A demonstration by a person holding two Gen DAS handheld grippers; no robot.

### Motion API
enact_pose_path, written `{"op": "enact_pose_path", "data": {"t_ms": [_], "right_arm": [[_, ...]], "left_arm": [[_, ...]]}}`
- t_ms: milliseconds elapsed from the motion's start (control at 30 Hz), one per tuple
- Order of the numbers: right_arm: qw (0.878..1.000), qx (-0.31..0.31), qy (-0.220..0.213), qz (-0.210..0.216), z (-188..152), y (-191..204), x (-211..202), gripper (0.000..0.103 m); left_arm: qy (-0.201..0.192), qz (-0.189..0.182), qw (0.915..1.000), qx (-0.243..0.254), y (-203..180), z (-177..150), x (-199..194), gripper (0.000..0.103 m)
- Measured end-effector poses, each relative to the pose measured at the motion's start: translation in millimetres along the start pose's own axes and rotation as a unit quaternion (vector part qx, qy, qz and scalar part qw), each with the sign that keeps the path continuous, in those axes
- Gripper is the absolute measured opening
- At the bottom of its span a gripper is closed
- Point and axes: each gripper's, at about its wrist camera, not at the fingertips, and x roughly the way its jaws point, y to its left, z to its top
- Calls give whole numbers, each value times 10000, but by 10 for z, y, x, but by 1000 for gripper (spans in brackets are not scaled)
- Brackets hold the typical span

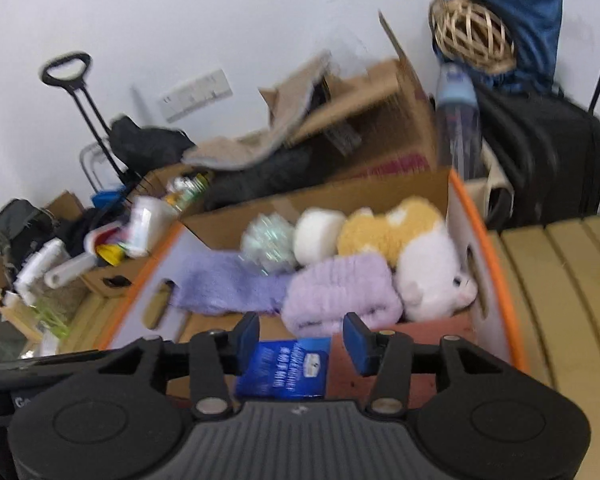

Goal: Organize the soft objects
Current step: 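Carry the blue carton with both grippers into the box and open, then move both grippers back over the table toward the pink satin scrunchie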

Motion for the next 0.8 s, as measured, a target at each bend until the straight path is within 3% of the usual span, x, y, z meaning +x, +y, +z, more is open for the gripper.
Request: {"op": "enact_pose_path", "data": {"t_ms": [133,333,567,800], "right_arm": [[9978,-428,-482,-136,95,177,-661,61],[9902,-901,-1007,-343,39,458,-1615,71],[9840,-1147,-1340,-254,-283,773,-2419,77],[9787,-1506,-1388,-116,-988,1010,-3009,81]], "left_arm": [[-523,572,9957,503,-2,-41,-731,70],[-1122,1043,9852,774,4,-153,-1783,88],[-1636,1303,9730,979,-147,-583,-2710,98],[-1935,1310,9664,1067,-296,-1342,-3434,103]]}}
